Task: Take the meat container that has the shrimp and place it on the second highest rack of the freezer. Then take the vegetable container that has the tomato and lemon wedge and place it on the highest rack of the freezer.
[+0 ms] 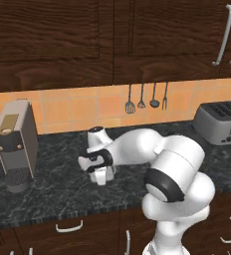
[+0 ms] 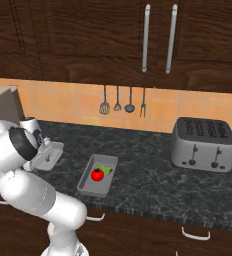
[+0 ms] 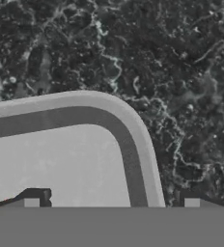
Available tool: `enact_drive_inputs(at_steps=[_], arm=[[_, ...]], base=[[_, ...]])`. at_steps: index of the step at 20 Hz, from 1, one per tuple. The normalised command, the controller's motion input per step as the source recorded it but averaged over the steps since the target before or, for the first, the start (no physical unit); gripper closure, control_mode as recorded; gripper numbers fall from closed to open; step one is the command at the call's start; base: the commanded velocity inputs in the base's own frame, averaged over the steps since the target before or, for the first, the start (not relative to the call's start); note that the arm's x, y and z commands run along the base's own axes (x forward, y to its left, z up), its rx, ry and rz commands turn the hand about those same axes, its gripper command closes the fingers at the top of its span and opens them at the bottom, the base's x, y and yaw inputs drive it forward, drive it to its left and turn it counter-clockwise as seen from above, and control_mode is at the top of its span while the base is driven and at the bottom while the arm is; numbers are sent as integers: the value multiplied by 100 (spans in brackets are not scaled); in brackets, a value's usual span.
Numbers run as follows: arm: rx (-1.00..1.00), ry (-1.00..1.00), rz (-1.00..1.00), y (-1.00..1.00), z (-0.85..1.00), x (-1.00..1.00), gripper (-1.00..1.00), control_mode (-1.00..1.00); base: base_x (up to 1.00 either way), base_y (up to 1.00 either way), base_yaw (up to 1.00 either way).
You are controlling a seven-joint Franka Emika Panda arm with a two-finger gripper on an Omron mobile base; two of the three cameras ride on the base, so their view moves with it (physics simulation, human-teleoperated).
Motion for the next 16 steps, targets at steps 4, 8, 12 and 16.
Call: enact_drive_inputs(at_steps=[4, 8, 12, 16], arm=[[0, 0, 0, 0, -58, 0, -100, -100], [0, 0, 0, 0, -13, 0, -100, -100], [0, 0, 0, 0, 0, 0, -100, -100], [0, 0, 0, 0, 0, 0, 100, -100]], base=[[0, 0, 0], [0, 0, 0], [0, 0, 0], [0, 0, 0]])
